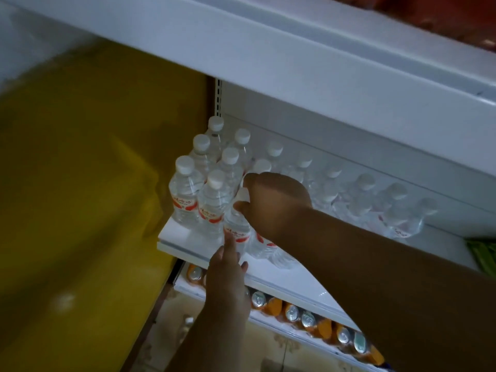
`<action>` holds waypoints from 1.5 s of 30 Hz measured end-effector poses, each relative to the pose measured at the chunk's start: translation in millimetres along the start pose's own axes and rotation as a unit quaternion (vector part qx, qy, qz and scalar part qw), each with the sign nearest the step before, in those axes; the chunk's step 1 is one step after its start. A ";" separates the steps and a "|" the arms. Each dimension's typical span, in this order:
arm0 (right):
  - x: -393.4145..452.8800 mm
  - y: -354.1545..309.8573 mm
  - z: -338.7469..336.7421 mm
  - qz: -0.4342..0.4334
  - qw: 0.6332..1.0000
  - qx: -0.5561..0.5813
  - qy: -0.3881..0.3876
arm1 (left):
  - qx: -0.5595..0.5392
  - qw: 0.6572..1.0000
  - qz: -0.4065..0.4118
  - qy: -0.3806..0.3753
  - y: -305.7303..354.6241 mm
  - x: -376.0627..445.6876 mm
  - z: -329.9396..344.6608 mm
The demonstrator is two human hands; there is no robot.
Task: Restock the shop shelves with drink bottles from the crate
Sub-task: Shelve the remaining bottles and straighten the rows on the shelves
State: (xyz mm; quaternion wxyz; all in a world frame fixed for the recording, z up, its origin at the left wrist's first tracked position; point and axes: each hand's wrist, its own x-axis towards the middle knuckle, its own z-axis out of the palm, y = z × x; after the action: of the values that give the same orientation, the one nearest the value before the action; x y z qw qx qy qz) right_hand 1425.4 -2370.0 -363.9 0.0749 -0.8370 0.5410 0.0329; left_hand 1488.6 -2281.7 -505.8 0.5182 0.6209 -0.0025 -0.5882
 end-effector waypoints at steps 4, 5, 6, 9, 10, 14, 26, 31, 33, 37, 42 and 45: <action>1.2 9.5 3.0 -0.015 1.000 -0.007 0.004 | 0.033 0.999 0.015 -0.008 -6.8 4.8 6.3; 1.5 11.0 3.6 -0.022 1.000 -0.011 0.008 | 0.033 0.999 0.015 -0.006 -7.2 7.1 7.4; 1.9 11.8 3.8 -0.027 0.999 -0.014 0.013 | 0.034 0.999 0.015 -0.007 -6.1 8.9 8.3; 4.5 14.2 2.3 -0.033 0.999 -0.007 0.005 | 0.034 0.999 0.012 0.001 -2.8 13.7 11.4; 6.0 15.9 0.0 -0.033 0.999 -0.004 -0.008 | 0.034 0.999 0.015 0.006 -3.4 16.8 11.9; 22.3 33.0 -21.5 0.006 0.997 0.078 -0.019 | 0.005 1.000 0.028 -0.010 -2.7 24.4 10.9; 54.1 51.1 -10.6 0.018 1.000 -0.019 0.008 | 0.045 0.998 0.035 -0.014 -14.4 32.3 7.1; 60.8 51.0 -10.2 -0.009 1.000 -0.019 -0.006 | 0.036 0.999 0.037 -0.003 -13.4 29.7 7.3; 60.5 51.3 -10.3 -0.010 1.000 -0.009 -0.009 | 0.038 0.998 0.043 -0.004 -12.8 29.5 7.8; 60.1 51.1 -9.7 -0.013 1.000 -0.009 -0.004 | 0.031 0.999 0.032 -0.002 -11.8 28.4 10.5; 57.9 49.6 -8.7 -0.005 1.000 -0.014 0.004 | 0.008 0.999 0.034 -0.007 -10.2 26.5 9.6; 53.4 48.3 -8.1 0.008 0.999 -0.025 0.022 | -0.014 0.999 0.031 0.007 -7.6 25.6 11.9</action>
State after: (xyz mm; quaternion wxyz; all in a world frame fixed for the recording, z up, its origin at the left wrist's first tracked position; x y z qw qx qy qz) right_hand 1403.2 -2438.9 -367.5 0.0421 -0.8346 0.5484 0.0287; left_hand 1483.1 -2301.4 -526.6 0.5446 0.6172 -0.0096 -0.5678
